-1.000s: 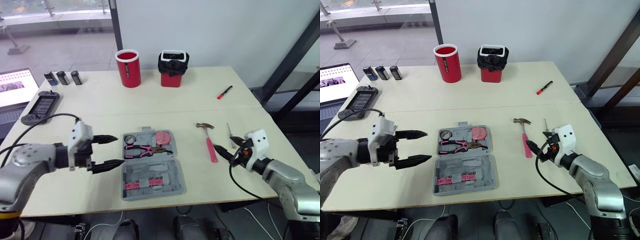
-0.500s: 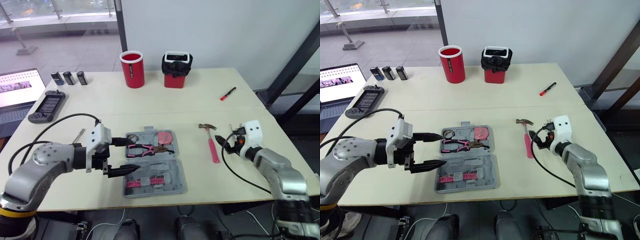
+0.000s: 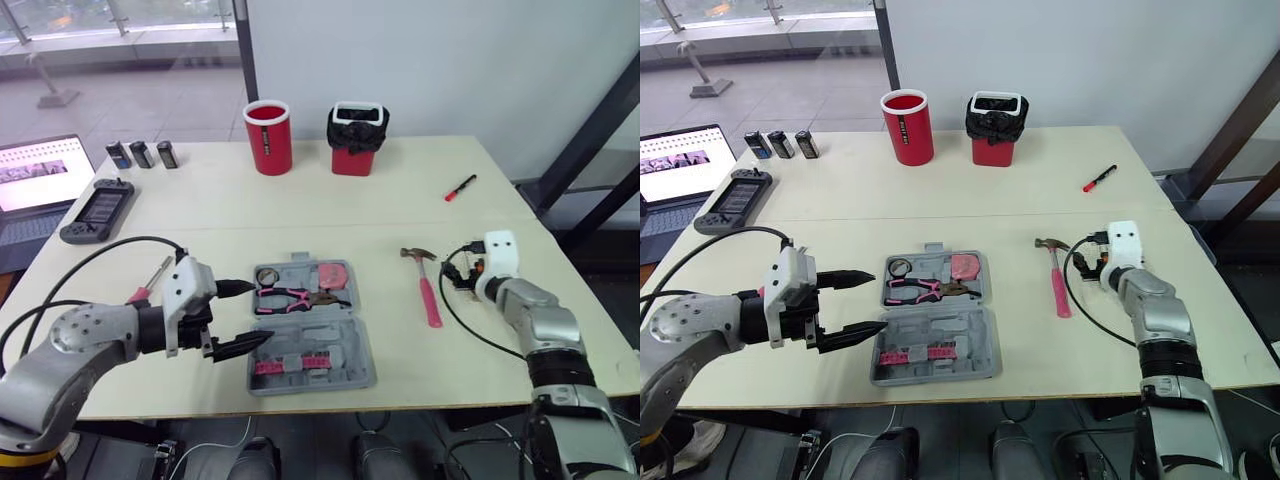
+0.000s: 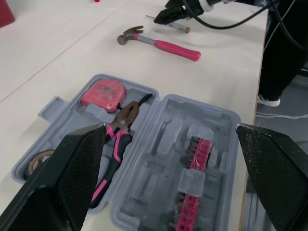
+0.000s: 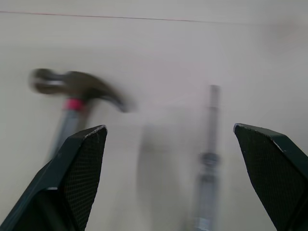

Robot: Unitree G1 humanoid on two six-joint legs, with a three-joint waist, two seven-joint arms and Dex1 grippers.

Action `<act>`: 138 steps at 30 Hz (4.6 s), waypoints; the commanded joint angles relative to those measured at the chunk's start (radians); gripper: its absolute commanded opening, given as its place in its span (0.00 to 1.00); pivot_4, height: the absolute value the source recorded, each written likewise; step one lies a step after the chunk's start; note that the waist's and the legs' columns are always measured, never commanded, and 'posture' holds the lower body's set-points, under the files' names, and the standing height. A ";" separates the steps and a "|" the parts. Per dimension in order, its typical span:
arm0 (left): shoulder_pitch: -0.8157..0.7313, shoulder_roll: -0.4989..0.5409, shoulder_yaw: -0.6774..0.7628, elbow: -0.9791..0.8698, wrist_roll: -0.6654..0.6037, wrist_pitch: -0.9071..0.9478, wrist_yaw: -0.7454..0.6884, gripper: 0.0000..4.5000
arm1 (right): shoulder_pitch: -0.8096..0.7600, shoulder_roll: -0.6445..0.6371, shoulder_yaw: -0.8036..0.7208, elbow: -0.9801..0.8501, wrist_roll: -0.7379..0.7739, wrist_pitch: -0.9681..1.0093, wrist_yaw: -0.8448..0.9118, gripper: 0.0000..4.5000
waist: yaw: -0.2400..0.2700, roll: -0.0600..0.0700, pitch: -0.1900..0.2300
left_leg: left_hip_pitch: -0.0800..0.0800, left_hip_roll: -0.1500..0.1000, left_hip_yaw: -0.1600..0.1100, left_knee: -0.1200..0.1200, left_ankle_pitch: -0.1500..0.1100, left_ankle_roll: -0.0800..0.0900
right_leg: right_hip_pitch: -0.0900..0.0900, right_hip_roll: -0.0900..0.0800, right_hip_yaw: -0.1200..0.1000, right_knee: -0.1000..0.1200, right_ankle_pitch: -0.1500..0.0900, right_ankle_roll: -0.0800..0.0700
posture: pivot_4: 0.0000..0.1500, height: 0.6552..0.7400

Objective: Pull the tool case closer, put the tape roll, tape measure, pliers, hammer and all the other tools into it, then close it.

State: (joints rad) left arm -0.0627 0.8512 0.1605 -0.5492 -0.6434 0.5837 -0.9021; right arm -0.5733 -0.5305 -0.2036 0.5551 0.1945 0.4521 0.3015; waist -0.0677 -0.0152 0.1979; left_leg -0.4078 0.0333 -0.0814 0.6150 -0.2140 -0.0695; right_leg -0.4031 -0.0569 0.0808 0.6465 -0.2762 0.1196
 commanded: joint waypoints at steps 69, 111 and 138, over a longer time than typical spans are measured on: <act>0.132 -0.036 0.066 0.115 0.090 -0.155 -0.053 1.00 | 0.165 0.287 0.019 -0.854 0.093 1.074 -0.064 0.84 | 0.002 0.000 0.000 | -0.001 0.001 0.000 -0.001 0.000 0.000 | -0.003 0.001 0.001 0.001 0.000 -0.001 | 1.00 1.00; 0.288 -0.075 0.138 -0.001 0.059 -0.146 0.021 1.00 | -0.405 -0.116 0.950 0.069 -0.725 -1.146 0.946 0.99 | -0.003 -0.001 0.002 | 0.001 0.002 0.006 -0.001 0.001 -0.002 | -0.003 -0.001 0.002 0.001 0.000 -0.002 | 1.00 1.00; 0.218 -0.073 0.053 0.055 0.096 -0.162 -0.005 1.00 | -0.320 -0.322 0.749 -0.479 -0.097 -0.449 1.242 0.00 | 0.000 -0.001 0.003 | 0.014 0.002 0.004 -0.003 0.001 -0.003 | 0.010 -0.001 0.002 0.001 -0.001 -0.003 | 1.00 1.00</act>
State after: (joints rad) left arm 0.1668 0.7733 0.2133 -0.4801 -0.5516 0.4421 -0.8929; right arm -0.9092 -0.8628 0.6234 0.1589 0.0174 -0.2023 1.5872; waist -0.0674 -0.0162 0.2006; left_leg -0.3936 0.0353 -0.0773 0.6125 -0.2128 -0.0724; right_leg -0.3935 -0.0580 0.0830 0.6475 -0.2768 0.1168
